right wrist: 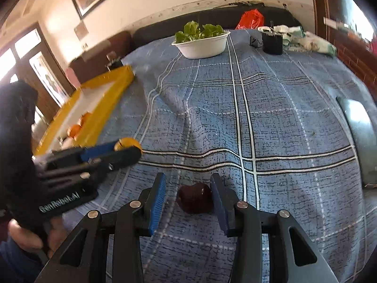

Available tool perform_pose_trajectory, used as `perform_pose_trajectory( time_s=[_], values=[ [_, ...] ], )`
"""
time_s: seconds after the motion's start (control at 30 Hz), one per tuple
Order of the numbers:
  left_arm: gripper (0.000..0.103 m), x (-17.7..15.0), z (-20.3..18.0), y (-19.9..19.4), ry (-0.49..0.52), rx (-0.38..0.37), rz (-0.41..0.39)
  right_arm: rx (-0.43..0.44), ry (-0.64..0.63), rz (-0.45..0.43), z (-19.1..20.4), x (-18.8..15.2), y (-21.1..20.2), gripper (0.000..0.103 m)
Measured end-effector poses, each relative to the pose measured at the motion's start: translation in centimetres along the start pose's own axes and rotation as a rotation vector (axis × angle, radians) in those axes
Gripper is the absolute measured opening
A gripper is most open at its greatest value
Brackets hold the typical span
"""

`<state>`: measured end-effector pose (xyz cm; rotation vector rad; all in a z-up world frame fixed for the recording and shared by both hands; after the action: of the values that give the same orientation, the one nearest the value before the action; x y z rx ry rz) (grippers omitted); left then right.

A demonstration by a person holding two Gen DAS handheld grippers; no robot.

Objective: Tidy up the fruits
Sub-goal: 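Grasp the dark plum with the right tool while the left tool holds the orange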

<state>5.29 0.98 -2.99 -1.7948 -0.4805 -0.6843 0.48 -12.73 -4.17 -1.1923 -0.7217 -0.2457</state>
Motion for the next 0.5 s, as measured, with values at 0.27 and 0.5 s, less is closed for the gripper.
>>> perform_pose_trajectory(
  time_s=[0.27, 0.5],
  values=[
    [0.032, 0.0, -0.1, 0.1, 0.003, 0.010, -0.003, -0.016, -0.021, 0.015, -0.2, -0.2, 0.2, 0.032],
    [0.032, 0.2, 0.0, -0.4, 0.008, 0.035, -0.029, 0.016, 0.000, -0.056, 0.2, 0.6, -0.9, 0.032]
  ],
)
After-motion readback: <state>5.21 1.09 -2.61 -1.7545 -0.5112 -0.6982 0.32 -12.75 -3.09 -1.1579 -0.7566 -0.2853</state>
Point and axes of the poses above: each gripper's, at about its wrist camera, not at the fingertips, and y roughly the way its jaws point, z to its left, x to its top, the point moved 7 cm from there along y, roughly the way its jaws point
